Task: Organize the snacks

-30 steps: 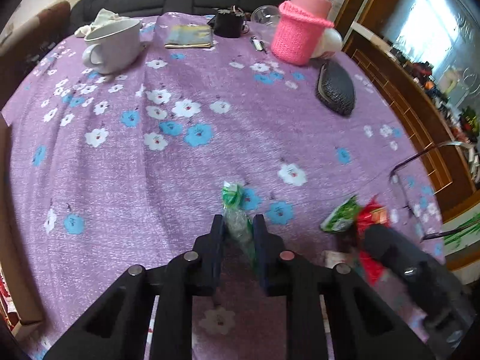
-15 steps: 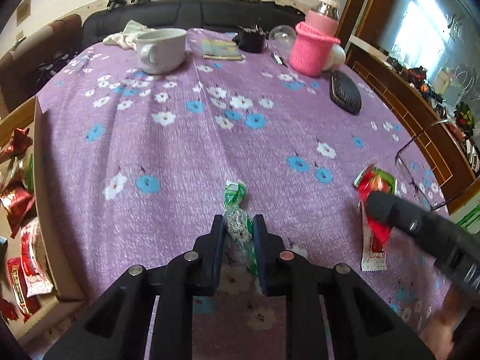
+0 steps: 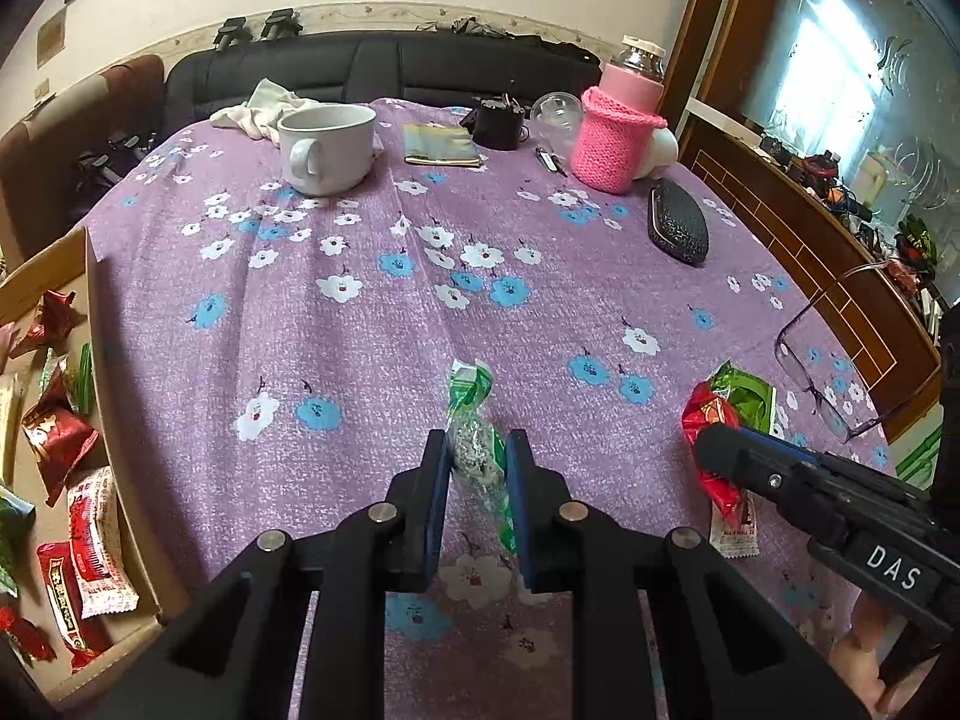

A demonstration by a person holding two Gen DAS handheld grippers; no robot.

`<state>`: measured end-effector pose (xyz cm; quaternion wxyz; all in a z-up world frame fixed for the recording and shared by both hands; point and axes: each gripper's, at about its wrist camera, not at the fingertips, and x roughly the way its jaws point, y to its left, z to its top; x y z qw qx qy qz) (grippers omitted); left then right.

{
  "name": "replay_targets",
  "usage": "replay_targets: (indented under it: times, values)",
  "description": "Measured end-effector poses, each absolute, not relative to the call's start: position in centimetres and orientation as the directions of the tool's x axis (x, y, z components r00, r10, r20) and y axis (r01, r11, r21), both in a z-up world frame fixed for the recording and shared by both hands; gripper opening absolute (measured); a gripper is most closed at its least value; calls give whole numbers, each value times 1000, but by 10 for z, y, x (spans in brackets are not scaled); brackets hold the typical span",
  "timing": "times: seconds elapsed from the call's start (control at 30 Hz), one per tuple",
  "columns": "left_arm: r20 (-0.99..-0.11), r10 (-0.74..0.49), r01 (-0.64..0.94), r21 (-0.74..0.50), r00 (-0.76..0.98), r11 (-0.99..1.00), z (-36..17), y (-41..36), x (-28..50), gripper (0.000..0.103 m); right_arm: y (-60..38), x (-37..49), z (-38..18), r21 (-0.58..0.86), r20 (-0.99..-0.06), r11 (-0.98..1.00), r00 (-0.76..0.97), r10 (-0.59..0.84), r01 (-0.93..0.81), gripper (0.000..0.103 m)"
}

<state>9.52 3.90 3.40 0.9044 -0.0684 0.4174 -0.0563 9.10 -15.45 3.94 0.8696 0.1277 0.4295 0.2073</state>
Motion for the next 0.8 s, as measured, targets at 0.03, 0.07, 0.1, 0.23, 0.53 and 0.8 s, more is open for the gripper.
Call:
replay_targets:
  times: [0.03,0.07,0.1,0.23,0.53,0.8]
  values:
    - [-748,-157,43,-170,645,985,34,39,95,18,-154,91,40,400,-694,882,546,470,-251,19]
    - [-748,-157,42,-170,645,985,33,39,95,18,-155,91,40,401,-692,881,547,471,-251,19]
    - [-749,-158,41,-172,643,984,33,39,95,18,-155,90,41,402,-690,880,549,472,-251,19]
    - [-748,-154,39,-169,646,985,33,40,95,18,-156,90,41,402,-689,880,551,472,-252,19]
    - [-737,-137,32,-155,662,987,38,42,98,18,-159,94,40,396,-692,885,554,462,-244,19]
    - [-728,-141,41,-154,671,987,42,41,97,18,-161,98,36,406,-698,885,548,461,-229,19]
